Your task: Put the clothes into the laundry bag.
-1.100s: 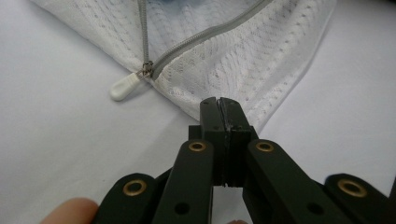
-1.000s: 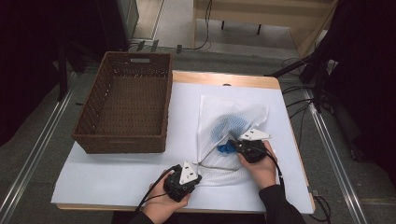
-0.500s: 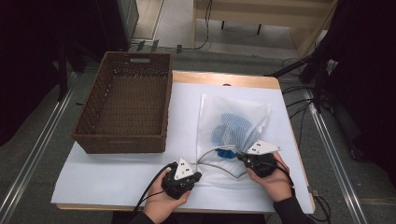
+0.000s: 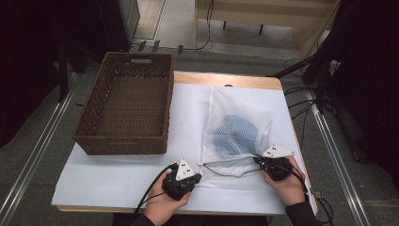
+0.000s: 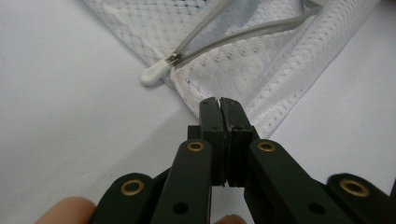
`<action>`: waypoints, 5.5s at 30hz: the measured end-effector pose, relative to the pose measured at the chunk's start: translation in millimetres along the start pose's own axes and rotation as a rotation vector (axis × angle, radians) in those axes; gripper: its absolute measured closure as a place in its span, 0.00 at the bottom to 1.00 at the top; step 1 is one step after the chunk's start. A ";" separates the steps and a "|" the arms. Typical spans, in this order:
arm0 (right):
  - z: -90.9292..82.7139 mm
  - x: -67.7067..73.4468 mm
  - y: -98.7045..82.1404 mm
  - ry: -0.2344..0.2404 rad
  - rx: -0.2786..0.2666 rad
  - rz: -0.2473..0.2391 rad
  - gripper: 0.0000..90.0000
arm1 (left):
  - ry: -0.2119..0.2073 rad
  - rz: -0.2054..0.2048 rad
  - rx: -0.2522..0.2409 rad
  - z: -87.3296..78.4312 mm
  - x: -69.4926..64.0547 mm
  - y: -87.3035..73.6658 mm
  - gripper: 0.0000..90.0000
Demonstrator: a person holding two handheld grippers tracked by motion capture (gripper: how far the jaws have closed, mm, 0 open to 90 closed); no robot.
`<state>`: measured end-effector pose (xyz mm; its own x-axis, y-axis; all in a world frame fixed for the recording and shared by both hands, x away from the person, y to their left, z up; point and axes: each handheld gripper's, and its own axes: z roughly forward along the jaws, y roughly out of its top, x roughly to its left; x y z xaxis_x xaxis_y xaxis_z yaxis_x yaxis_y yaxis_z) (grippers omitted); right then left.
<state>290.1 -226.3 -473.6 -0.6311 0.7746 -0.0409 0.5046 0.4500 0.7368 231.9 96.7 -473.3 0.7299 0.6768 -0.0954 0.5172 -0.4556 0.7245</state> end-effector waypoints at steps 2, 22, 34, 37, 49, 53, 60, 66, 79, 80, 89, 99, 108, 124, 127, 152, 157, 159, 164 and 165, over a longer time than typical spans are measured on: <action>0.8 9.1 7.2 0.099 -0.062 -0.003 1.00 | 0.002 0.001 0.003 1.9 -0.8 0.4 1.00; 60.9 4.5 46.3 -0.107 -0.014 0.154 1.00 | -0.002 0.018 0.006 1.3 -1.8 -1.2 1.00; -17.9 0.6 10.6 0.080 -0.121 0.045 0.65 | -0.028 -0.052 -0.073 -7.3 6.9 -1.2 0.80; -43.4 -9.1 -10.6 0.047 -0.168 0.091 0.62 | 0.008 -0.076 -0.108 -12.0 12.3 -0.3 0.69; -53.7 -19.3 -64.5 -0.032 -0.048 0.270 0.71 | 0.077 -0.063 -0.020 1.7 8.1 -0.9 0.64; -49.3 -15.4 -61.9 -0.052 -0.006 0.248 0.91 | 0.086 -0.050 -0.019 2.1 6.7 -0.7 0.83; -61.5 -15.2 -61.7 -0.045 0.000 0.233 1.00 | 0.098 0.003 -0.005 2.8 0.9 0.4 1.00; -72.3 -25.0 -81.0 -0.053 0.016 0.318 1.00 | 0.075 -0.025 -0.006 2.1 5.0 0.6 0.99; -59.9 -42.9 -56.8 -0.071 -0.125 0.362 0.70 | 0.106 -0.142 -0.103 14.3 24.5 17.2 0.63; -55.5 -43.5 -55.6 -0.067 -0.117 0.360 0.68 | 0.110 -0.138 -0.092 16.3 23.9 18.9 0.63; -36.7 -34.4 -51.4 -0.028 -0.023 0.295 0.89 | 0.121 -0.086 -0.033 22.8 19.4 19.6 0.86; -46.8 -42.7 -58.1 -0.075 -0.004 0.316 1.00 | 0.101 -0.109 -0.033 16.3 25.9 15.6 0.93; -44.1 -39.0 -53.6 -0.184 0.012 0.252 1.00 | 0.109 -0.105 -0.048 13.8 24.9 13.3 0.94; -53.0 -37.4 -66.9 -0.127 -0.123 0.254 0.76 | 0.110 -0.104 -0.170 -6.5 28.4 2.7 0.57; -54.9 -38.4 -67.9 -0.122 -0.154 0.263 0.67 | 0.117 -0.094 -0.196 -11.8 28.1 1.0 0.47; -66.7 -32.0 -67.3 -0.085 -0.260 0.209 0.17 | 0.083 -0.050 -0.286 -53.5 49.5 -20.9 0.08; -69.6 -32.4 -66.2 -0.072 -0.273 0.217 0.17 | 0.081 -0.046 -0.290 -67.7 58.1 -29.7 0.08; -69.6 -32.0 -65.6 -0.073 -0.274 0.208 0.17 | 0.080 -0.046 -0.298 -74.3 61.4 -33.2 0.08; -69.8 -29.5 -63.0 -0.092 -0.272 0.216 0.16 | 0.059 -0.046 -0.318 -90.1 69.9 -40.6 0.01; -69.8 -29.3 -62.5 -0.095 -0.271 0.219 0.16 | 0.059 -0.047 -0.325 -93.1 71.2 -42.0 0.00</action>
<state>236.0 -308.1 -471.3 -0.4613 0.8832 0.0851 0.4397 0.1442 0.8865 220.4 217.9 -447.0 0.6767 0.7294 -0.1007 0.3730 -0.2217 0.9009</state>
